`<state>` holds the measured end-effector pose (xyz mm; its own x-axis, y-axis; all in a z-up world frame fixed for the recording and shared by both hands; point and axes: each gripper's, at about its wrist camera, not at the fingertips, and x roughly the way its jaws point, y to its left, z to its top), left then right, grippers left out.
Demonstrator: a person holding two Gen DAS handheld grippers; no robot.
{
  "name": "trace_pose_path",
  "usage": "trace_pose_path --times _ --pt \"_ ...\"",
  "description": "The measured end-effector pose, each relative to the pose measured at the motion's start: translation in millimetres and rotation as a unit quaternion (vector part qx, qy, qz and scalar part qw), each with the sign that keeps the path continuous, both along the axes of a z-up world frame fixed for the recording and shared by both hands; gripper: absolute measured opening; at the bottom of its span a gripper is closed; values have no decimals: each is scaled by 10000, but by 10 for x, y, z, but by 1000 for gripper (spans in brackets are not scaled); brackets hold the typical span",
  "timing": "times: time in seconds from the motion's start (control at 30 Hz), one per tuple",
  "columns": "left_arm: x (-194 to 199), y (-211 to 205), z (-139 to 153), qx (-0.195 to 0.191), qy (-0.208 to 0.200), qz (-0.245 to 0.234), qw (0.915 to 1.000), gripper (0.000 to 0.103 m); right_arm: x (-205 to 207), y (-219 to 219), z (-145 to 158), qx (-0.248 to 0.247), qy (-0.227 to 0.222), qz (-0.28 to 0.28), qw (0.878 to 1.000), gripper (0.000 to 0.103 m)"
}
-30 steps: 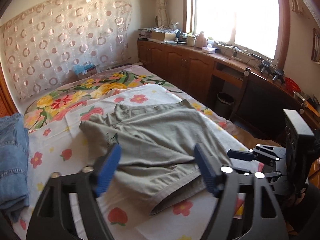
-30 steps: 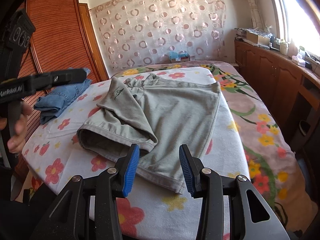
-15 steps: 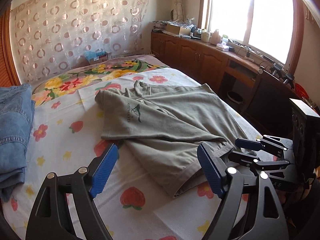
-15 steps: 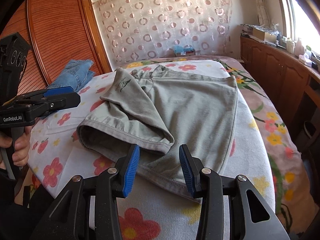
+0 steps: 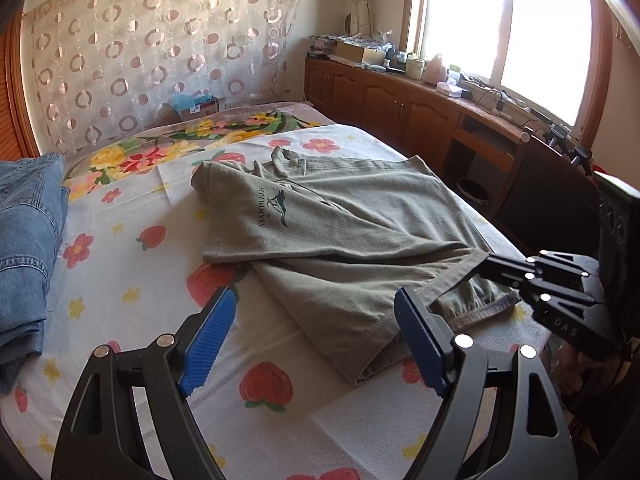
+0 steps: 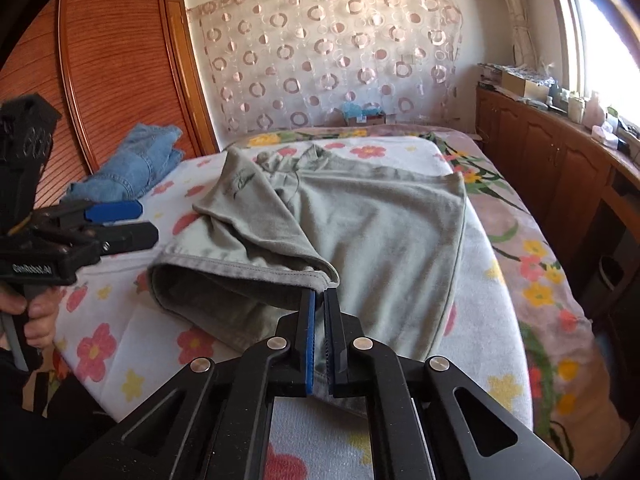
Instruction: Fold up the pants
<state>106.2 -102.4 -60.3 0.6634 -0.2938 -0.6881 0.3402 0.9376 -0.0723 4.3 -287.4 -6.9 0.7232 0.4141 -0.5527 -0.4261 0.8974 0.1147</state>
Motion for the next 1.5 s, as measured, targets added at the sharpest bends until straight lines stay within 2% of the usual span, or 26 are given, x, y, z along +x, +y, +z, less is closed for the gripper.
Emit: trace_pose_path --times 0.23,0.47,0.77,0.97,1.33,1.4,1.5 --pt "2 -10 -11 -4 -13 -30 10000 82 -227 -187 122 13 -92 -5 10000 4" --pt "11 -91 -71 35 60 -115 9999 82 -403 -346 41 -71 37 -137 9999 4" --pt "33 -188 -163 89 175 -183 9996 82 -366 -305 -63 -206 439 -136 9987 4" --pt "39 -218 -242 163 260 -176 9994 82 -337 -429 30 -155 558 -187 9981 4" --pt "40 -230 -311 213 335 -157 9991 82 -332 -373 167 -159 215 -211 9994 5" --pt "30 -192 -269 180 283 -119 9994 82 -294 -306 189 -137 102 -77 9998 9" --pt "22 -100 -182 108 175 -19 9998 82 -196 -134 260 -137 -75 195 9997 10"
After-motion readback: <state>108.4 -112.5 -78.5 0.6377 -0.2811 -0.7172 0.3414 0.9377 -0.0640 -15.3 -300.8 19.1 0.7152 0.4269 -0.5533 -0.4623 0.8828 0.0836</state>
